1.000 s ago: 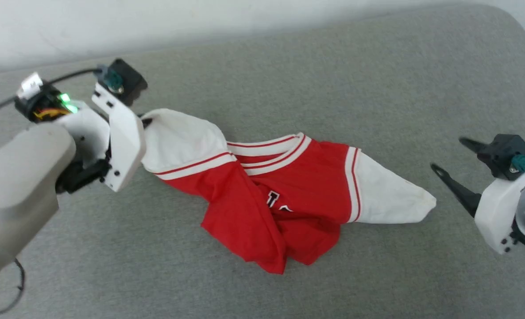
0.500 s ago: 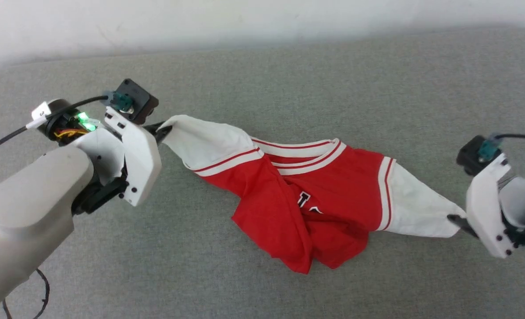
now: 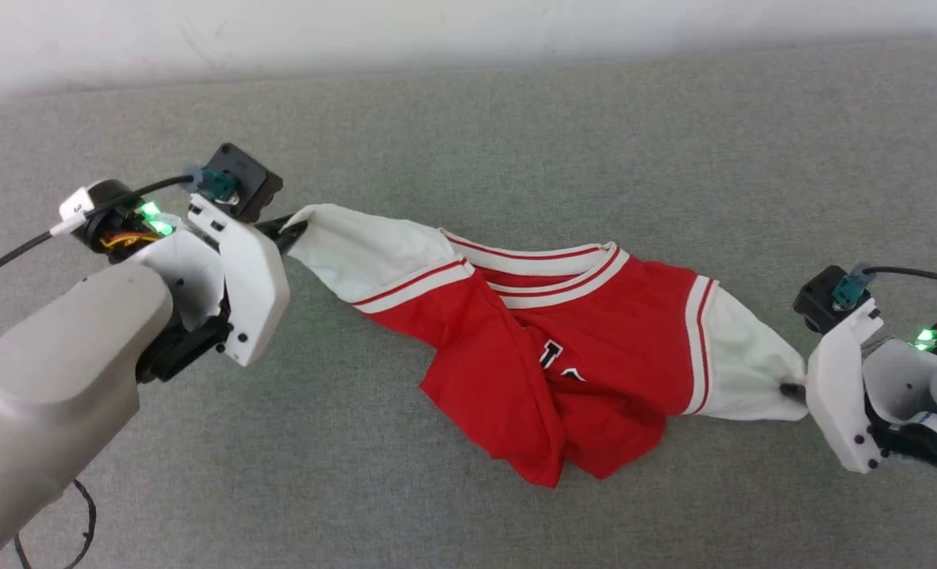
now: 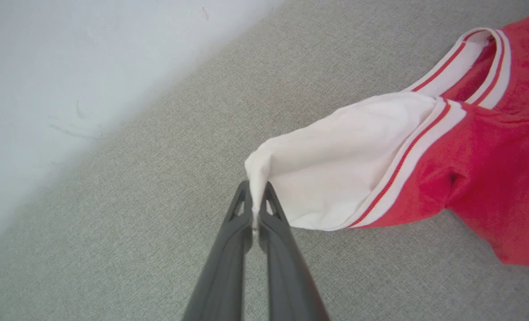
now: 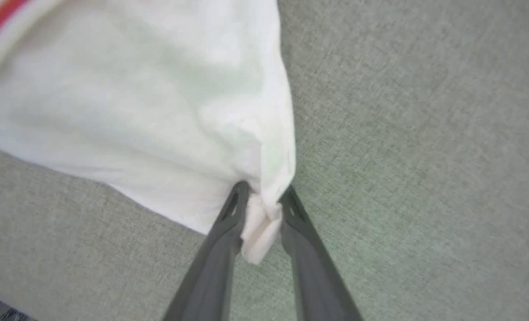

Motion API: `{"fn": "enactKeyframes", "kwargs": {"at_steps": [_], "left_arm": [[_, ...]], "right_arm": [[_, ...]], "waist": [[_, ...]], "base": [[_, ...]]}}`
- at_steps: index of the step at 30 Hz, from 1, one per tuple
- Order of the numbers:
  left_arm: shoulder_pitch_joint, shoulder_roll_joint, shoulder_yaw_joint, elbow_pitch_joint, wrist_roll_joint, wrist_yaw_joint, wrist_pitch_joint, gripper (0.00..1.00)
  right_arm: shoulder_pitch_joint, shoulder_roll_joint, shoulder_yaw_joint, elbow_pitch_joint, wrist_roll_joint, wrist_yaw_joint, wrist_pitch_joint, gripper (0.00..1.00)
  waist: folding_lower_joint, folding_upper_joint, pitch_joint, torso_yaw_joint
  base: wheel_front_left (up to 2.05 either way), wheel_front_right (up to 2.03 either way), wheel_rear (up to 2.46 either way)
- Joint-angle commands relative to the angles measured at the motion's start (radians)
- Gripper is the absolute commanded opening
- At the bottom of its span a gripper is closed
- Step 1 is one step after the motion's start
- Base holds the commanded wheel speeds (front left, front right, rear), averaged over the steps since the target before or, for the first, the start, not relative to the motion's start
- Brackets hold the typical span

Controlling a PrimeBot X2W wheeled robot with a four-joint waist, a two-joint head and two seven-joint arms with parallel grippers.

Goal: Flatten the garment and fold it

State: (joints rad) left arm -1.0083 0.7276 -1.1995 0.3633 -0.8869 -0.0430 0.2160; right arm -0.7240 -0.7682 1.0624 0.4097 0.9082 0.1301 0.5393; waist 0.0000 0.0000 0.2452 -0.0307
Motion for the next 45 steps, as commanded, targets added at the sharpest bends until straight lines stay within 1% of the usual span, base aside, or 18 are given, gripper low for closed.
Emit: {"fn": "enactKeyframes", "kwargs": {"at_steps": [1,7,12,14,20,23,26,29,32,35,40,45], "left_arm": [[0.02,-0.001,-0.002,0.01,0.001,-0.004,-0.01,0.0],[0.058,0.014,0.008,0.025,-0.006,0.003,-0.077,0.0],[0.047,0.039,0.031,-0.006,0.009,0.019,-0.134,0.0],[0.043,0.043,0.037,-0.015,0.012,0.023,-0.144,0.0],[0.0,0.069,0.077,-0.054,0.035,0.053,-0.203,0.0],[-0.034,0.072,0.094,-0.057,0.05,0.06,-0.224,0.0],[-0.075,0.065,0.113,-0.051,0.058,0.057,-0.241,0.0],[-0.128,0.05,0.137,-0.027,0.069,0.054,-0.269,0.0],[-0.188,0.019,0.171,0.016,0.066,0.052,-0.303,0.0],[-0.26,-0.01,0.191,0.065,0.088,0.05,-0.334,0.0],[-0.399,-0.058,0.228,0.147,0.117,0.05,-0.374,0.0],[-0.554,-0.075,0.252,0.217,0.172,0.048,-0.406,0.0]], "right_arm": [[0.021,0.04,0.034,0.015,0.005,0.001,-0.031,0.0],[-0.033,0.015,0.022,0.007,-0.012,0.001,-0.245,0.0],[-0.085,-0.016,-0.006,-0.034,-0.037,0.001,-0.381,0.0],[-0.094,-0.019,-0.014,-0.043,-0.041,0.001,-0.401,0.0],[-0.154,-0.023,-0.111,-0.054,-0.085,0.001,-0.493,0.0],[-0.197,-0.01,-0.182,-0.025,-0.14,0.001,-0.54,0.0],[-0.245,0.022,-0.25,0.014,-0.2,0.001,-0.568,0.0],[-0.302,0.062,-0.297,0.048,-0.257,0.001,-0.569,0.0],[-0.367,0.101,-0.349,0.083,-0.287,0.001,-0.566,0.0],[-0.448,0.126,-0.371,0.109,-0.343,0.001,-0.561,0.0],[-0.603,0.155,-0.416,0.16,-0.431,0.001,-0.556,0.0],[-0.763,0.186,-0.462,0.21,-0.522,0.001,-0.557,0.0]], "waist": [[0.0,0.0,-0.025,-0.015],[0.0,0.0,-0.116,-0.033],[0.0,0.0,-0.187,-0.035],[0.0,0.0,-0.2,-0.034],[0.0,0.0,-0.254,-0.027],[0.0,0.0,-0.268,-0.023],[0.0,0.0,-0.271,-0.022],[0.0,0.0,-0.263,-0.023],[0.0,0.0,-0.242,-0.021],[0.0,0.0,-0.209,-0.021],[0.0,0.0,-0.123,-0.017],[0.0,0.0,-0.011,-0.022]], "base": [[0.0,0.0,0.0],[0.0,0.0,0.0],[0.0,0.0,0.0],[0.0,0.0,0.0],[0.0,0.0,0.0],[0.0,0.0,0.0],[0.0,0.0,0.0],[0.0,0.0,0.0],[0.0,0.0,0.0],[0.0,0.0,0.0],[0.0,0.0,0.0],[0.0,0.0,0.0]]}}
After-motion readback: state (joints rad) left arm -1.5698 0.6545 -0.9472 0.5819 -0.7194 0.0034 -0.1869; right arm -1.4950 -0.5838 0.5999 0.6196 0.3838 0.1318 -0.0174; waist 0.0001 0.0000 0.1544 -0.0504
